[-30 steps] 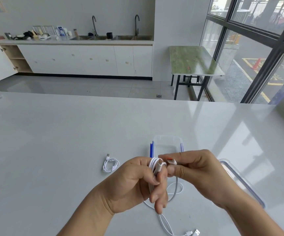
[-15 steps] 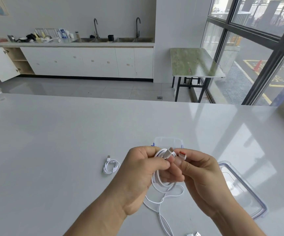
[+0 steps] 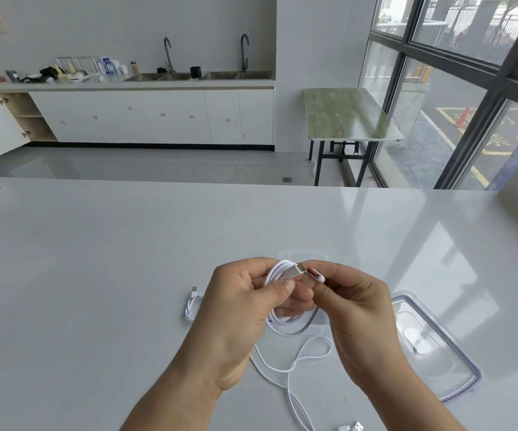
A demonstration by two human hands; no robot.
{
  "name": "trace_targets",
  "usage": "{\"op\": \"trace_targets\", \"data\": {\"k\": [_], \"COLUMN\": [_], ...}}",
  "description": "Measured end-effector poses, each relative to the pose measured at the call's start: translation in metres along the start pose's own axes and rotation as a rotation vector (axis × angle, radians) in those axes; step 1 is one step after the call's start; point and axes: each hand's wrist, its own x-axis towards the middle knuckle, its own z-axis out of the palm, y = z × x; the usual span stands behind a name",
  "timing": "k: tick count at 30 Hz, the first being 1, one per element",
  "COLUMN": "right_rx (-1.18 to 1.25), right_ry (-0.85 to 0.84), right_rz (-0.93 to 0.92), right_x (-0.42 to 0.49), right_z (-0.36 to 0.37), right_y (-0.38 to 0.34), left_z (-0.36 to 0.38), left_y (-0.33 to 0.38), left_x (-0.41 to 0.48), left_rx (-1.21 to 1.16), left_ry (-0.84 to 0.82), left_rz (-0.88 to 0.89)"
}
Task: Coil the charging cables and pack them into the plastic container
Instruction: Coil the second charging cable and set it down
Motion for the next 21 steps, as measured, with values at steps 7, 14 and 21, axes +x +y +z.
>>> {"op": "trace_targets", "data": {"k": [7,14,21], "right_rx": [-0.053,-0.167,-0.166], "right_ry": [0.006,-0.045,-0.014], "right_rz": [-0.023,0.094,0.159], "right_x": [0.002,0.007,0.019], "right_z": [-0.006,-0.015,-0.025], "right_y": [0.000,0.000,-0.006], "left_z": [-0.013,-0.019,-0.023], "left_y": [0.000,-0.012,-0.018], "left_x": [0.008,0.013,0.017], "left_rx": [0.064,0.387,0.337], "left_ry": [-0.079,0.106,0.187], "left_rz": [-0.066,-0.038,-0.047]}}
